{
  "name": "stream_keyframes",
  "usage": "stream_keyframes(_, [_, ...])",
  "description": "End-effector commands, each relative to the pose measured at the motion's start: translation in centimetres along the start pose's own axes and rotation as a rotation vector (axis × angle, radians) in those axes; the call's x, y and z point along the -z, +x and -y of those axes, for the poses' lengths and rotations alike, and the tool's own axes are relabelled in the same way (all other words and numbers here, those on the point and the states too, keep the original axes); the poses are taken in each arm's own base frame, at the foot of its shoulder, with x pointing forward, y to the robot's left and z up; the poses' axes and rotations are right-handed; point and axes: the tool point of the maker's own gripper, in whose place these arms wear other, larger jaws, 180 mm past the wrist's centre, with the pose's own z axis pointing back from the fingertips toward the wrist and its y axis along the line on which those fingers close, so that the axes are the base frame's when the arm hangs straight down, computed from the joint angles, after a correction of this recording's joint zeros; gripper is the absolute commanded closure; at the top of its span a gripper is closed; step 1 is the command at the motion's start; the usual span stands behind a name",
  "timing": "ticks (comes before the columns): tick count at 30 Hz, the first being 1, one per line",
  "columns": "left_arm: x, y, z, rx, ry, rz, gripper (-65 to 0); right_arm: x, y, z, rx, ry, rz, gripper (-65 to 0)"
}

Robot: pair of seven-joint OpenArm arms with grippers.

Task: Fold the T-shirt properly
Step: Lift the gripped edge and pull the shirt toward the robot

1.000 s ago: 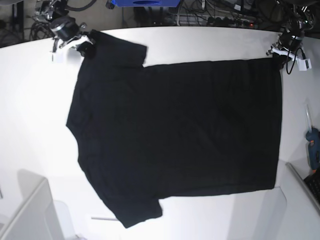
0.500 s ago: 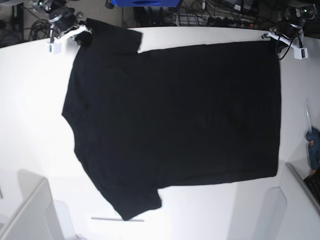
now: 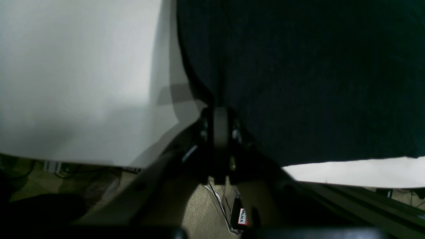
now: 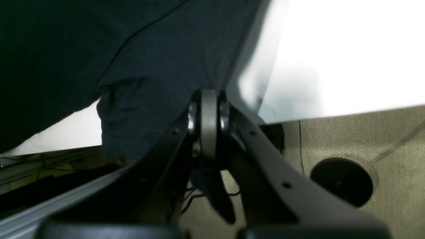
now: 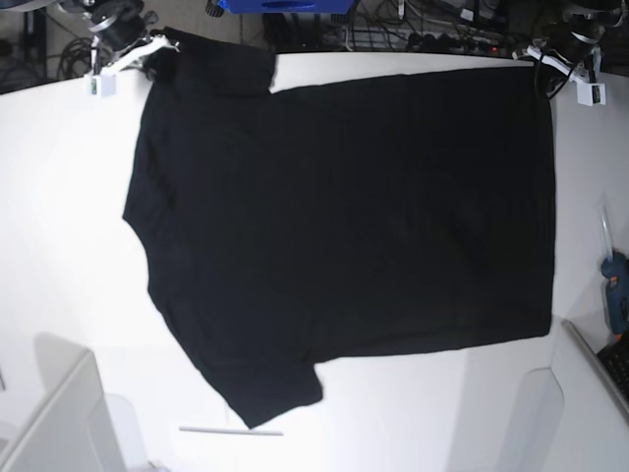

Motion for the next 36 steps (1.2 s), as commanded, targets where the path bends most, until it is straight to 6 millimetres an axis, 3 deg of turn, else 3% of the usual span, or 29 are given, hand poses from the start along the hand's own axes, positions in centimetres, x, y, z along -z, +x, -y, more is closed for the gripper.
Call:
stream_keyframes(1, [-0.5,0.7,-0.2,0.012,0.001,0.022,0.0,-0.7,0.3,-0.1,-0.004,0.002,0.017,0.0])
stream_keyframes(7, [-0.4,0.9,-0.2,0.014,0.002,0.025,0.0,-1.8,-0.6,0.5,0.01,-0.021,0.04,0.0])
stream_keyframes(17, [-0.6,0.9,-0.3,0.021,0.003,0.021,0.0,-2.1,-1.3,0.5,0.014,-0.022,0.017,0.0])
stream_keyframes(20, [-0.6,1.0,-0.1,0.027,0.001,0.023,0.0,-2.0,-0.5,0.0,0.0,-0.013,0.039,0.0])
stream_keyframes(27, [-1.3,2.6,1.8,0.059,-0.025,0.073,0.0,-1.2,4.0,-2.2,-0.006,0.074,0.162,0.0])
stream_keyframes(32, [-1.5,4.1,2.9,0.082,-0.039,0.117,0.0,0.0,5.4,-3.0,-0.031,0.099,0.144,0.0])
stream_keyframes(36, [-2.0,5.3,1.7,0.043,0.007,0.173,0.0,0.7,6.8,-3.6,-0.048,0.117,0.154,0.0])
